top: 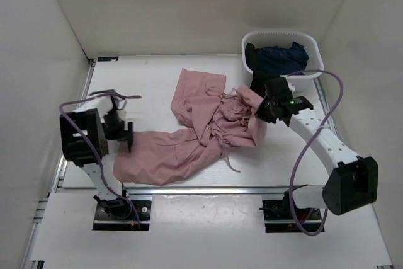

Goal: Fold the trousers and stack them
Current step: Flatten the trousers out

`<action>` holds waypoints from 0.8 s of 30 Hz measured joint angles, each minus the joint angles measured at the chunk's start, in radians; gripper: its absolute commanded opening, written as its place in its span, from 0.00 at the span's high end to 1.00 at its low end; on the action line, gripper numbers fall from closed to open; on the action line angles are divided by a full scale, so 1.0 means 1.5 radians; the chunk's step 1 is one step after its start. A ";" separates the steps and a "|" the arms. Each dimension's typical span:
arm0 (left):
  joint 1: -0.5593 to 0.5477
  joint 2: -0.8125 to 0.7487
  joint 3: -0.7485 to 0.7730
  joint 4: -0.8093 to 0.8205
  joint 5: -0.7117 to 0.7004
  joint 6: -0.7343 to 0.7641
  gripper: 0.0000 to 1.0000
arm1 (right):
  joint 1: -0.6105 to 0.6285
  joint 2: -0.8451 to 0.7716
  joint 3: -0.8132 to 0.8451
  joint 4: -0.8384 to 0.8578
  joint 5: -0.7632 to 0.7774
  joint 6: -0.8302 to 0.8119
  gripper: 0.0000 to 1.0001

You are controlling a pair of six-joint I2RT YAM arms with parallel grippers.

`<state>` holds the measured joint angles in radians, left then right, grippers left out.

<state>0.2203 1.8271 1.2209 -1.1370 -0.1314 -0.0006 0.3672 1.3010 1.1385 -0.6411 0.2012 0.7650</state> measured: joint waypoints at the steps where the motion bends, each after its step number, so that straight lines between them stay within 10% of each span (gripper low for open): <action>1: -0.041 -0.006 -0.031 0.003 0.014 0.001 0.00 | 0.001 0.011 -0.024 0.001 -0.001 0.008 1.00; 10: -0.111 0.011 -0.045 0.114 0.018 0.004 0.10 | 0.009 -0.022 -0.093 0.012 0.022 0.027 1.00; 13: -0.119 0.042 -0.017 0.095 0.040 0.003 0.86 | 0.008 -0.072 -0.134 0.028 0.027 0.034 1.00; 21: -0.097 0.124 0.108 0.075 -0.047 0.003 0.86 | -0.006 -0.212 -0.195 0.123 0.047 0.072 0.98; 23: -0.053 0.163 0.179 0.103 -0.089 0.002 0.86 | -0.005 -0.289 -0.256 0.140 0.070 0.129 0.75; 24: -0.031 0.181 0.214 0.117 -0.111 0.002 0.86 | -0.005 -0.325 -0.291 0.129 0.079 0.164 0.33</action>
<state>0.1738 2.0991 1.5421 -0.9615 -0.2974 0.0025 0.3599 0.8131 0.7021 -0.4480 0.3202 1.0107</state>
